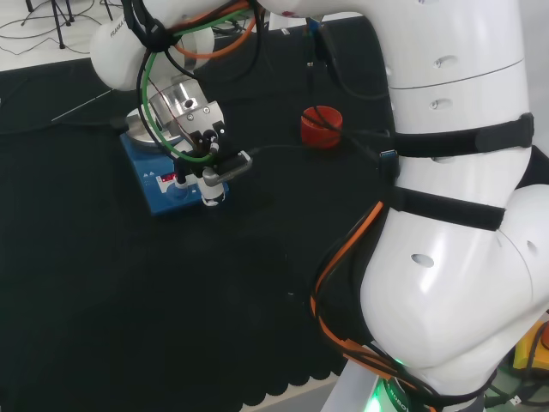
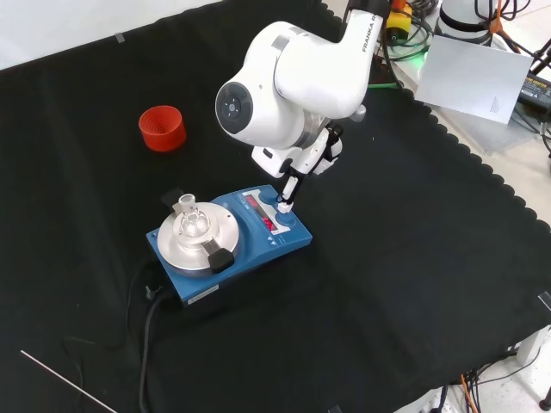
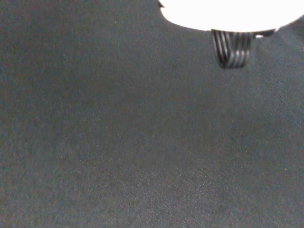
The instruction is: Turn on the heater.
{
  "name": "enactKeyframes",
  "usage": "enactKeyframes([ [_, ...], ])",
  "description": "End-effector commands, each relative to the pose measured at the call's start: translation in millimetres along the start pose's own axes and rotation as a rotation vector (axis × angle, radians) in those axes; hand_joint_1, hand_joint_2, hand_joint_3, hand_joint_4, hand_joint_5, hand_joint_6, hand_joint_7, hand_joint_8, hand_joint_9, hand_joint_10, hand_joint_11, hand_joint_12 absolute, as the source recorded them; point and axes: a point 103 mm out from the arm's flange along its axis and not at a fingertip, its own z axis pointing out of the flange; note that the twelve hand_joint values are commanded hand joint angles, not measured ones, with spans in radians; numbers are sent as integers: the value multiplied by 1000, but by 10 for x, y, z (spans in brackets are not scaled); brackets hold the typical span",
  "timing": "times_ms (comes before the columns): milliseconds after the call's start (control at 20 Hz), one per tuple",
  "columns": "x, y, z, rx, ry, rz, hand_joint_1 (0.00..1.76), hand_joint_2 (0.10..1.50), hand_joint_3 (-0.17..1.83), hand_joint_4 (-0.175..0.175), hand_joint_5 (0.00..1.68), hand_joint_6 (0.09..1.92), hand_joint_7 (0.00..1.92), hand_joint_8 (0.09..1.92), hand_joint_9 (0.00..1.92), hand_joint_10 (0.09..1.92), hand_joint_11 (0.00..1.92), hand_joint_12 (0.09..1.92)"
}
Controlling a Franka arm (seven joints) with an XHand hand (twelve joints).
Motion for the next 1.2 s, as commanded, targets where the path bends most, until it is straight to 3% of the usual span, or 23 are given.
enactKeyframes([
  [50, -4, -3, 10, 1, -2, -1, 1588, 526, 1338, -72, 347, 151, 1783, 1920, 1831, 1839, 1612, 1499],
  [1200, -8, 7, 31, 1, -2, -5, 1590, 525, 1342, -73, 350, 142, 1784, 1920, 1831, 1840, 1613, 1500],
])
